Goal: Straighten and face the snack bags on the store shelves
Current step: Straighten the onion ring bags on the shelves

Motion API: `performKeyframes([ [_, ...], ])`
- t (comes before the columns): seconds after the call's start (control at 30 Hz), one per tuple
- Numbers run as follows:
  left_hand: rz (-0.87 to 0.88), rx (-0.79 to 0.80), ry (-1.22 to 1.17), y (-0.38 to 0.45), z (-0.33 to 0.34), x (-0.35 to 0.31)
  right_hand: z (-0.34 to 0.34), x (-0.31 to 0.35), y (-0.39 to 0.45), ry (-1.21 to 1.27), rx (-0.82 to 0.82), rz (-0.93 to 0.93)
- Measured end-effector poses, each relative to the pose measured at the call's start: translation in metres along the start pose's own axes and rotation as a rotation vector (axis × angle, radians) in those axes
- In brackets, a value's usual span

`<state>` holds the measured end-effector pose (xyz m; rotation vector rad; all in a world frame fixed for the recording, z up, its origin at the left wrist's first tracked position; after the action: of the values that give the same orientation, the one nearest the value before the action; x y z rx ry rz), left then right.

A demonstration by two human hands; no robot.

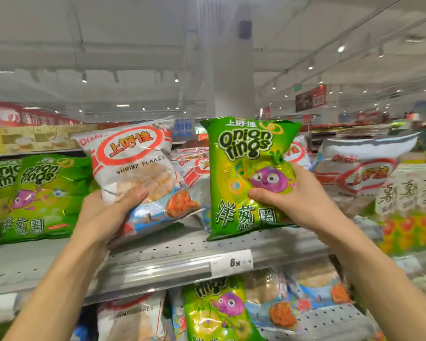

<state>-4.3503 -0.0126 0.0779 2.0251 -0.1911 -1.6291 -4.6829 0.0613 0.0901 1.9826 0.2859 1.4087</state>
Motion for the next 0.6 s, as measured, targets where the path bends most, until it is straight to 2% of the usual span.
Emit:
performKeyframes([
  [0.07, 0.024, 0.015, 0.002, -0.005, 0.021, -0.005, -0.008, 0.000, -0.012, -0.005, 0.038, 0.010],
  [0.13, 0.044, 0.095, 0.013, -0.011, 0.049, -0.011, -0.016, -0.002, -0.021, 0.003, 0.057, 0.029],
  [0.33, 0.113, 0.244, 0.049, -0.027, 0.124, -0.019, -0.031, -0.009, -0.042, 0.073, 0.025, 0.030],
  [0.47, 0.113, 0.373, 0.210, -0.033, 0.145, -0.011, -0.035, -0.017, -0.053, 0.092, 0.012, 0.056],
  [0.6, 0.147, 0.444, 0.248, -0.029, 0.151, -0.006, -0.033, -0.024, -0.056, 0.101, 0.027, 0.079],
])
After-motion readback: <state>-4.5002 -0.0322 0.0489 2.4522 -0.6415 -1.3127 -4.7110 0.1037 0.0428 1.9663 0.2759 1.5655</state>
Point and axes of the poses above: each hand's wrist, its own y-axis towards the middle knuckle, its own z-axis out of the palm, x = y × z, the point moved 2 cm from there along y, towards the middle knuckle, and after that the axes turned 13 degrees about y, right-handed, at the moved point
